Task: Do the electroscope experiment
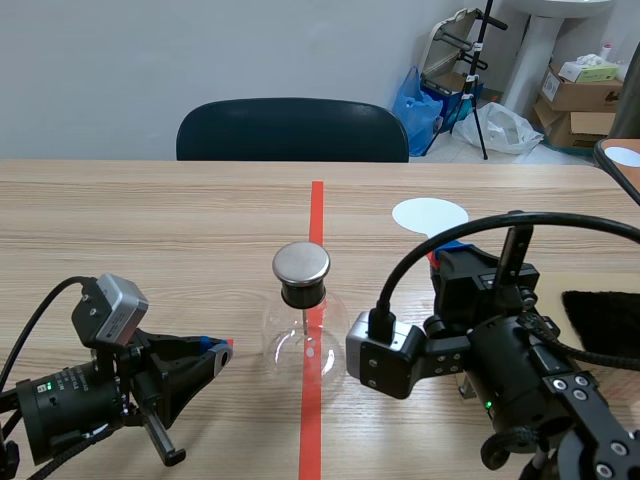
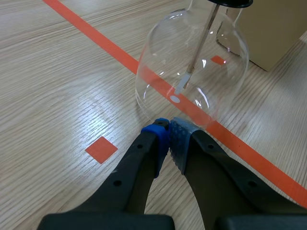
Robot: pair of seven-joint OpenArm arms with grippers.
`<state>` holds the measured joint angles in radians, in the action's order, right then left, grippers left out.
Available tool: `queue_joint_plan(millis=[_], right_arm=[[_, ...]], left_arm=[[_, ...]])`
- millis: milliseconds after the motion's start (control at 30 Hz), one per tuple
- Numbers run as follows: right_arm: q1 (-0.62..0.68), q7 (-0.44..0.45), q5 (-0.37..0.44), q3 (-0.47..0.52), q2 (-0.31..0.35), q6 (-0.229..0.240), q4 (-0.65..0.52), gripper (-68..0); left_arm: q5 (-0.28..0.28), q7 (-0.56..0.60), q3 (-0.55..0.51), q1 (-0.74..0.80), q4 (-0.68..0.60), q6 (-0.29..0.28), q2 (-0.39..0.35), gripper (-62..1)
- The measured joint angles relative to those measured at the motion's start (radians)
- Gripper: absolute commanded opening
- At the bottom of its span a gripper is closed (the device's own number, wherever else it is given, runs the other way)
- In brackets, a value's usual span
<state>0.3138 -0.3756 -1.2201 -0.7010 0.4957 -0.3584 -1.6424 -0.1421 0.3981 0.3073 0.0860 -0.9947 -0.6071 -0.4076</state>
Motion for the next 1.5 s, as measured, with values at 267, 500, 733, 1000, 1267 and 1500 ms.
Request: queue_joint_plan(millis=[267, 500, 733, 1000, 1267, 1500], right_arm=[[0.0, 0.0, 0.0, 0.0, 0.0, 0.0, 0.0, -66.2], [0.0, 0.0, 0.0, 0.0, 0.0, 0.0, 0.0, -66.2], [0.0, -0.004, 0.0, 0.0, 0.0, -0.001, 0.0, -66.2], [0.0, -0.007, 0.0, 0.0, 0.0, 0.0, 0.0, -66.2], [0.0, -0.007, 0.0, 0.0, 0.0, 0.0, 0.0, -66.2], [0.0, -0.007, 0.0, 0.0, 0.0, 0.0, 0.0, -66.2]], left_arm=[[0.022, 0.077, 0.0, 0.0, 0.0, 0.0, 0.0, -57.2], [0.15, 0.134, 0.0, 0.0, 0.0, 0.0, 0.003, -57.2], [0.154, 0.15, 0.0, 0.0, 0.0, 0.029, 0.017, -57.2], [0.198, 0.175, 0.0, 0.0, 0.0, 0.039, 0.023, -57.2], [0.228, 0.175, 0.0, 0.0, 0.0, 0.047, 0.023, -57.3], [0.228, 0.175, 0.0, 0.0, 0.0, 0.047, 0.023, -57.3]])
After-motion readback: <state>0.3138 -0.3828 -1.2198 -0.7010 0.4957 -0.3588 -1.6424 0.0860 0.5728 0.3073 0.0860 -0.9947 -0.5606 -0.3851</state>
